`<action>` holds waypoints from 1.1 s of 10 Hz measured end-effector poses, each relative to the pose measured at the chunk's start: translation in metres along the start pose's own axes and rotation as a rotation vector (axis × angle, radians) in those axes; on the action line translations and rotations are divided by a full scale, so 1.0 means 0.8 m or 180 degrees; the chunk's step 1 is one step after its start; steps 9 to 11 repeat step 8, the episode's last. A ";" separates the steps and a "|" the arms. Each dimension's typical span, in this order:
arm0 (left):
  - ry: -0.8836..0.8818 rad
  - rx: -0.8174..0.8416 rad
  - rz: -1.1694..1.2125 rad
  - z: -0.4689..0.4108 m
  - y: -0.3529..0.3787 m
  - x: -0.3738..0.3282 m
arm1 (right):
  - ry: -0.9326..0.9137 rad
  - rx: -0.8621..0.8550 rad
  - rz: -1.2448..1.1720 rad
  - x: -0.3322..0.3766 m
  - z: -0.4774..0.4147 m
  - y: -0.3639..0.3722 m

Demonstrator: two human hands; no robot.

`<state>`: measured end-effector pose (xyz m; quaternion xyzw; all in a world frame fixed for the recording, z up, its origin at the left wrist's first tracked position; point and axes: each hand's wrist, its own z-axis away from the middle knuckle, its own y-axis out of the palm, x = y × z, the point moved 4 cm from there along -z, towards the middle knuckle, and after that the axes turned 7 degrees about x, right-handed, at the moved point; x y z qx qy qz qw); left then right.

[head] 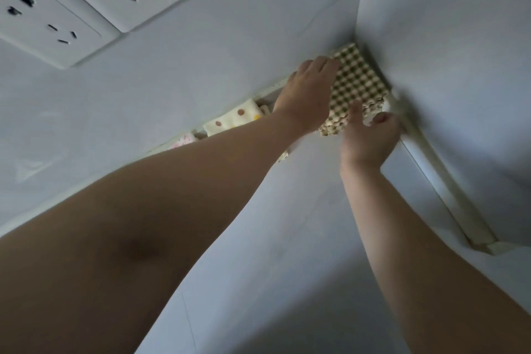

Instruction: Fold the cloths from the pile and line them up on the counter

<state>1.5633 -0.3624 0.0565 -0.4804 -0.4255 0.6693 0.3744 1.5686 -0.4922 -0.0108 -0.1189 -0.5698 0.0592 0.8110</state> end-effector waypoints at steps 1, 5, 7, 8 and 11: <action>0.0076 0.0480 -0.0165 -0.011 0.002 0.003 | -0.1860 -0.0212 0.0965 0.014 0.025 -0.010; 0.0445 0.1077 -0.0674 -0.012 0.031 0.014 | -0.2155 0.0591 0.3166 -0.011 0.007 -0.004; 0.0318 0.1285 -0.0541 0.001 0.028 0.008 | -0.1918 0.0937 0.3042 -0.008 0.010 -0.003; 0.0141 0.0873 -0.0360 0.032 -0.001 -0.013 | -0.2327 0.1130 0.2618 0.006 0.009 -0.030; 0.0141 0.0873 -0.0360 0.032 -0.001 -0.013 | -0.2327 0.1130 0.2618 0.006 0.009 -0.030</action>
